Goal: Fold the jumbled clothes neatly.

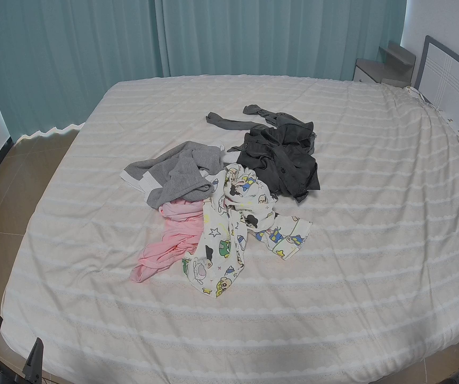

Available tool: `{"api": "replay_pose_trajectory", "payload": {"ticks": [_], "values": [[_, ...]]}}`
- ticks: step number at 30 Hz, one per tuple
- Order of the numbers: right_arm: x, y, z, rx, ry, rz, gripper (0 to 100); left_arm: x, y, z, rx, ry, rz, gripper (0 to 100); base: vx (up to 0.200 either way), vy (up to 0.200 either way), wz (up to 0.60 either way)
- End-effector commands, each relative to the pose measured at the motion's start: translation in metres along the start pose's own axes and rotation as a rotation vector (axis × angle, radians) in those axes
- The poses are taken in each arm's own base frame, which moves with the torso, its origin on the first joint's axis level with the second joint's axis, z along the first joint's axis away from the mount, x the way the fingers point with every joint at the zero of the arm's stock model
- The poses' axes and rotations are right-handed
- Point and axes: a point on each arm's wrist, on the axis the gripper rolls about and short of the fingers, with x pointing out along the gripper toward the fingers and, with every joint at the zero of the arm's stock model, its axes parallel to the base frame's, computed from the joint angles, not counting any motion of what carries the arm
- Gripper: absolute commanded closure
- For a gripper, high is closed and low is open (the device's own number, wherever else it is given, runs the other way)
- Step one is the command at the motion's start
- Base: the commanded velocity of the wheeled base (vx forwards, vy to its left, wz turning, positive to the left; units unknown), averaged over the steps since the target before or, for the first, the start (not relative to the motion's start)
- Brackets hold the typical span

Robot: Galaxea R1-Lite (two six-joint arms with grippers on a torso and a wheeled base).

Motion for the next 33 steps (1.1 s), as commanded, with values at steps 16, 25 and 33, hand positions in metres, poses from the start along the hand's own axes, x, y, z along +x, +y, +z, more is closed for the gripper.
{"api": "replay_pose_trajectory", "payload": {"ticks": [16, 25, 33], "values": [[0.332, 0.051, -0.117, 0.689, 0.84, 0.018, 0, 0.001, 0.0, -0.003, -0.008, 0.014, -0.006, 0, 0.0, 0.0, 0.0], [0.386, 0.057, -0.141, 0.715, 0.788, -0.035, 0, 0.001, 0.0, -0.003, -0.013, 0.016, -0.005, 0, 0.0, 0.0, 0.0], [0.406, 0.06, -0.149, 0.709, 0.743, -0.066, 0, 0.001, 0.0, -0.003, -0.013, 0.016, -0.005, 0, 0.0, 0.0, 0.0]]}}
